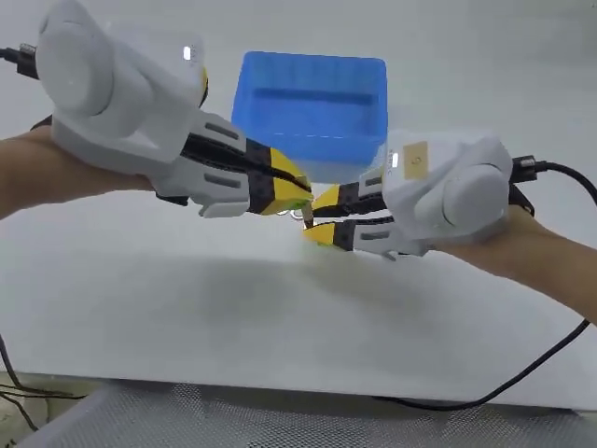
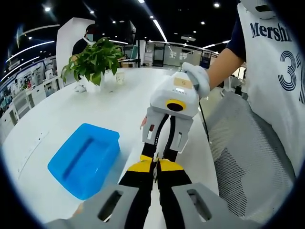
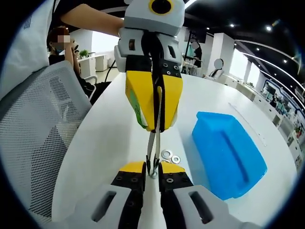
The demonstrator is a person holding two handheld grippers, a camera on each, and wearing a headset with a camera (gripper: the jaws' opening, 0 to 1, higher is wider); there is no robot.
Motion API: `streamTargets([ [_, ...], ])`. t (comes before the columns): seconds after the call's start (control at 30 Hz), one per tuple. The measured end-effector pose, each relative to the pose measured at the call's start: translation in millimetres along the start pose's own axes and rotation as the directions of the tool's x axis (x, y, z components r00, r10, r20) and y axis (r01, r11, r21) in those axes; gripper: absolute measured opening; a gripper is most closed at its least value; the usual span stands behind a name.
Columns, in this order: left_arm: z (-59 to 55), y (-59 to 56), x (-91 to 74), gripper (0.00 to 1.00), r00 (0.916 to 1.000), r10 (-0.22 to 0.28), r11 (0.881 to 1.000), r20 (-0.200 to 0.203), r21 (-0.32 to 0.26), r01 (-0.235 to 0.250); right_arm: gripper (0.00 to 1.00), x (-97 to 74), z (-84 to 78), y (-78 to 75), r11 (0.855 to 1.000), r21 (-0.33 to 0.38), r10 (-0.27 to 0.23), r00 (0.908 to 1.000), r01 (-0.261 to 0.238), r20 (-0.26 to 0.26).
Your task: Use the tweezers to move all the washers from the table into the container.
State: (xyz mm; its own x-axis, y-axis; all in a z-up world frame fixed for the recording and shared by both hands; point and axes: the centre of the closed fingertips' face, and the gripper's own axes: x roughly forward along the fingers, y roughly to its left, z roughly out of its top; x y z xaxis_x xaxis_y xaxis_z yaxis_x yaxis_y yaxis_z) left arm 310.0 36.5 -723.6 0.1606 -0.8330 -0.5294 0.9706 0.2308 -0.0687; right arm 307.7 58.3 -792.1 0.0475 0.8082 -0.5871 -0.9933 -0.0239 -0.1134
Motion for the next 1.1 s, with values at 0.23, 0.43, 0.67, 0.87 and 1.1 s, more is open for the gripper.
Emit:
streamTargets([
  [0.23, 0.1, -1.3, 0.7, 0.06, 0.9994, -0.027, 1.000, -0.019, 0.003, 0.027, 0.11, 1.2, -0.4, 1.0, 1.000, 0.000, 0.012, 0.9999, -0.012, 0.005],
  [0.43, 0.8, -0.8, 2.1, 0.06, 0.9991, -0.036, 0.999, -0.022, -0.007, 0.036, 0.10, 0.9, -0.3, 1.2, 1.000, 0.013, 0.014, 0.9999, -0.014, 0.007],
  [0.67, -1.5, -2.5, -3.4, 0.06, 0.9982, -0.049, 0.998, -0.035, -0.030, 0.048, 0.10, 0.6, 2.2, 6.5, 0.999, 0.015, 0.037, 0.9992, -0.037, 0.016],
  [0.87, 3.5, -5.5, -10.1, 0.06, 0.9979, -0.057, 0.998, -0.033, -0.031, 0.056, 0.09, -3.3, 8.8, 8.7, 0.999, 0.011, 0.051, 0.9982, -0.052, 0.032],
  [1.1, 19.7, -5.8, -20.0, 0.06, 0.9984, -0.054, 0.998, -0.018, -0.009, 0.054, 0.09, -13.1, 23.8, 3.7, 0.999, 0.005, 0.039, 0.9975, -0.040, 0.058],
])
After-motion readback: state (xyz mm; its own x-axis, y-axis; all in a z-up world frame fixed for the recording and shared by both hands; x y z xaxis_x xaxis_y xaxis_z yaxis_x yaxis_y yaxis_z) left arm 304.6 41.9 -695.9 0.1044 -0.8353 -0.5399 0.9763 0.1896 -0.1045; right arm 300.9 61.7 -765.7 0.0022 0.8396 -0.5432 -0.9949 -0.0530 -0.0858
